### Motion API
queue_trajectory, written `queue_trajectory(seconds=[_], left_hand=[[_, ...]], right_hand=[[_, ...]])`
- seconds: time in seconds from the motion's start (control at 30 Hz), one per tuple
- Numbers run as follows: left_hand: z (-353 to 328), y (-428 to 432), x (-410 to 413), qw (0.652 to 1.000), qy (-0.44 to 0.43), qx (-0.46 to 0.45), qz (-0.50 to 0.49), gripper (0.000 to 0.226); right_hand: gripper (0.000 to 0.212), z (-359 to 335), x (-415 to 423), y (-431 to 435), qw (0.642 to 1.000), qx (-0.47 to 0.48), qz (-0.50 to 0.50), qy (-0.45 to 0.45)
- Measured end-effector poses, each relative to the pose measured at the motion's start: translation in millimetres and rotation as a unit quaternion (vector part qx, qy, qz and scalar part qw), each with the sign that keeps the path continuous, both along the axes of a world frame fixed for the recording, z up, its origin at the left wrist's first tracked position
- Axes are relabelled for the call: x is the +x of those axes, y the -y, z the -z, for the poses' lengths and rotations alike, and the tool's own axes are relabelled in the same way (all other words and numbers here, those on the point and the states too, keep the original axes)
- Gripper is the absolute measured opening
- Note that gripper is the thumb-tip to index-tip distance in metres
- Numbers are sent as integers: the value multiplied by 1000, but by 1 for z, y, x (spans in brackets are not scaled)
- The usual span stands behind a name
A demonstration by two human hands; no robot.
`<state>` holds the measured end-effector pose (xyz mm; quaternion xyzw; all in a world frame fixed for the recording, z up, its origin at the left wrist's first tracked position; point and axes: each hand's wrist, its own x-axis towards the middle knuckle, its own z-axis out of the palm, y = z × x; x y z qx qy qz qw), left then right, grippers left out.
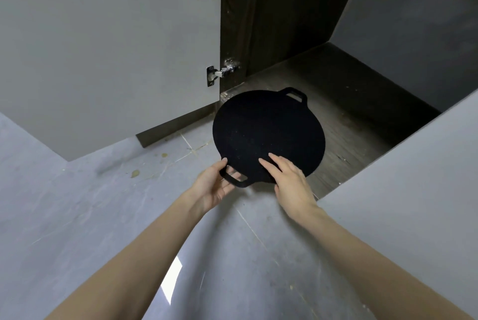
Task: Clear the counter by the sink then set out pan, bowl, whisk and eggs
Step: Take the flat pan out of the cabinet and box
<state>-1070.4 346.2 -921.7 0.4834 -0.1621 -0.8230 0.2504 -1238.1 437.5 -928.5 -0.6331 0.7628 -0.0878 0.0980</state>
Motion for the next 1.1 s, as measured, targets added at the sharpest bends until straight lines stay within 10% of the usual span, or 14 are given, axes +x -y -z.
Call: queue_trajectory(seconds=[0.5,1.1], left_hand=[[-80,-27,53,998,-54,0,-32,35],[-476,-139,179,981,27,85,-172,23]], right_hand=[[103,-81,21,-13,972,-7,-170,-159],[91,-464,120,-78,957,-29,-289,-14]])
